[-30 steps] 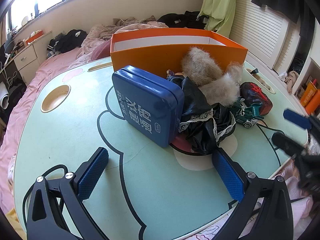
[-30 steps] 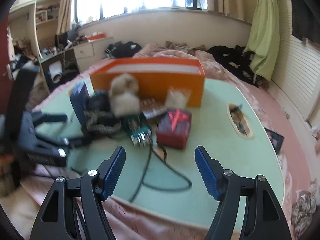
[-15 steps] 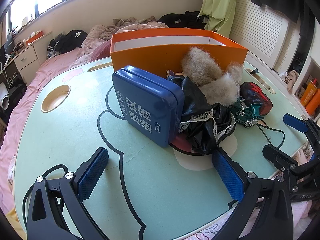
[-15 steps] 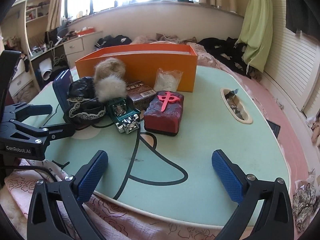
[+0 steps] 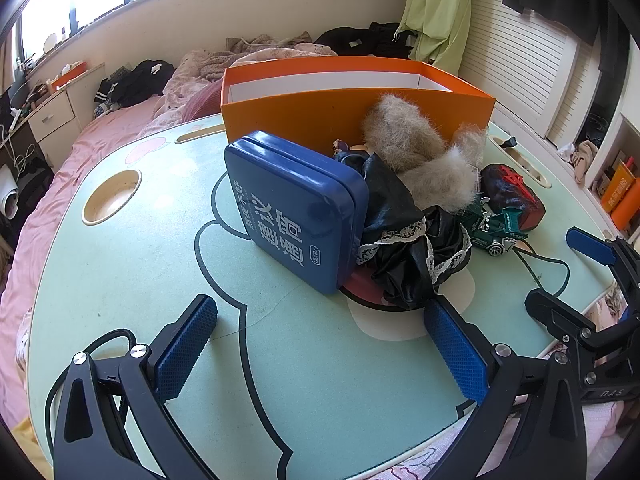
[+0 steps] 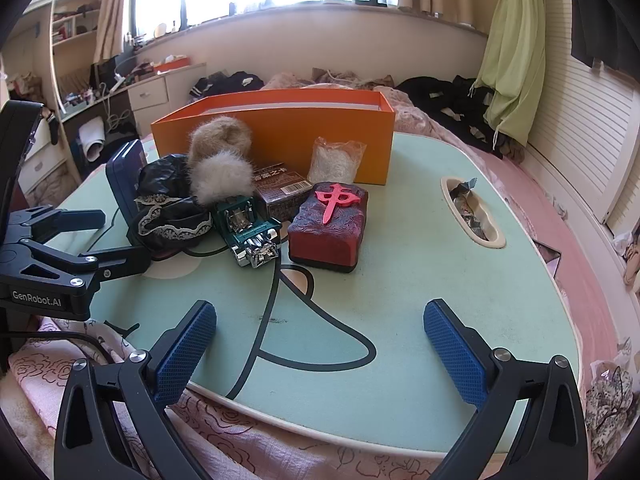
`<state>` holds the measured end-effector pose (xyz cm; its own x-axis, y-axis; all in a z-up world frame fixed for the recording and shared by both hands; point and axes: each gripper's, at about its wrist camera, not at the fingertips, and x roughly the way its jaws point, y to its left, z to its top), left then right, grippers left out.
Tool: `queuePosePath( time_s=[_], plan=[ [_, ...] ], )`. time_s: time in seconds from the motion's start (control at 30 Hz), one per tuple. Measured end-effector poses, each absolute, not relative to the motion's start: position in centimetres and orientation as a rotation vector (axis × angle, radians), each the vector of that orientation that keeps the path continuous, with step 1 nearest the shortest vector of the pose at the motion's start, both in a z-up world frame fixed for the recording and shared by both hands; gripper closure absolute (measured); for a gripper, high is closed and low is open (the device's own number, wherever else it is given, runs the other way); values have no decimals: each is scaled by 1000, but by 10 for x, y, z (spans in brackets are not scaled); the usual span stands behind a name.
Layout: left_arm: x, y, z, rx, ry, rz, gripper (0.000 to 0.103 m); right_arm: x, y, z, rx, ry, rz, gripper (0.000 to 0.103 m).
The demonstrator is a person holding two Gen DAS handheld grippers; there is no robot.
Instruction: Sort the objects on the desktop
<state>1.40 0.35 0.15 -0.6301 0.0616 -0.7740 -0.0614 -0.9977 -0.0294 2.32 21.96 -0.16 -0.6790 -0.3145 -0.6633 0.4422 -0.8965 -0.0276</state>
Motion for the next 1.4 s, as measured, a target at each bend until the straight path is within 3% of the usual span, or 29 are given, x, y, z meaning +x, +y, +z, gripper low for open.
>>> queuePosePath(
  time_s=[0.33,0.6,0.73,0.87,1.03,1.17,1.2,1.27,1.4],
  plan=[
    [16,3,2,-1318,-6,2787,0,23,219,1,952,259,-2537,0],
    [33,-27,29,-1109,-164,2869,0,23,219,0,952,259,-2538,0],
    [19,-35,34,-1130,-236,2854,13,24,219,0,952,258,-2537,0],
    [5,-39,39,-1124,-284,2852,13,24,219,0,951,258,-2538,0],
    [-16,-30,30,-1184,-185,2834,13,24,219,0,951,258,-2538,0],
    [-25,-36,25,-1200,-287,2775,13,24,219,-1,951,258,-2538,0],
    [-25,-36,24,-1202,-295,2770,14,24,219,-1,951,258,-2538,0],
    [-22,-37,23,-1198,-306,2763,40,24,219,-1,951,257,-2538,0],
    [-3,-40,26,-1160,-326,2749,60,24,220,-1,950,257,-2538,0]
  ],
)
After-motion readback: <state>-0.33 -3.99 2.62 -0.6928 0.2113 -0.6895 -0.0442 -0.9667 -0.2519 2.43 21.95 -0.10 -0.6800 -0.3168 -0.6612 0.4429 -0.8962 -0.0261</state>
